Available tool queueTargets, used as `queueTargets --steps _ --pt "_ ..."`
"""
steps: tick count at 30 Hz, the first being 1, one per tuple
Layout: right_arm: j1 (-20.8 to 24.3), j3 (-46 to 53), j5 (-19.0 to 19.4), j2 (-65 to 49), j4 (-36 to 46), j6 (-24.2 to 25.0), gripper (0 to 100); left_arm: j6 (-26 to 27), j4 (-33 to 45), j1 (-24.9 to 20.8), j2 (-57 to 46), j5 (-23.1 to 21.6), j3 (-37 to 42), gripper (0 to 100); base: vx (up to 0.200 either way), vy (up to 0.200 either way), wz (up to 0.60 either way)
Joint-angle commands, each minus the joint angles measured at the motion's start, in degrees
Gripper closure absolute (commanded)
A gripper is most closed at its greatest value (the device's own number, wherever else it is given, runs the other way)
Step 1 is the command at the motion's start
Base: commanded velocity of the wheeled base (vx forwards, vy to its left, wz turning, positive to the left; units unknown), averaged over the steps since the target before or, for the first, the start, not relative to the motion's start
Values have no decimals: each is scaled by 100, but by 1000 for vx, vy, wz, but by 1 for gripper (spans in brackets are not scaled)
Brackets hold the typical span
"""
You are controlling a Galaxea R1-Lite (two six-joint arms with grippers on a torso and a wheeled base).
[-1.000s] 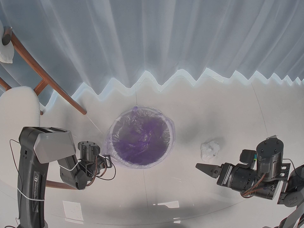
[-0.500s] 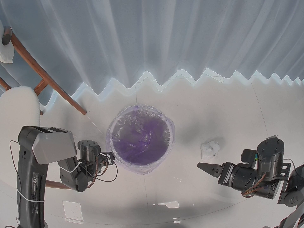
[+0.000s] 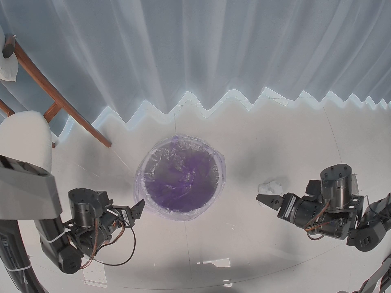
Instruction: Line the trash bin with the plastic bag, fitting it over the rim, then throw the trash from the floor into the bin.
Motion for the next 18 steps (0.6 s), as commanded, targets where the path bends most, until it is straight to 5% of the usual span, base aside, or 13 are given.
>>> queueTargets --steps 1,11,18 --pt "-257 -505 256 1306 -238 -357 0 -65 -182 -749 -1860 -2 697 0 0 0 0" --pt "-283 -1358 396 2537 -669 -911 0 41 293 -696 -3459 -284 187 0 0 0 0" --pt "-441 -1964 440 2950 -634 -999 0 225 2191 -204 -4567 -996 -85 0 0 0 0"
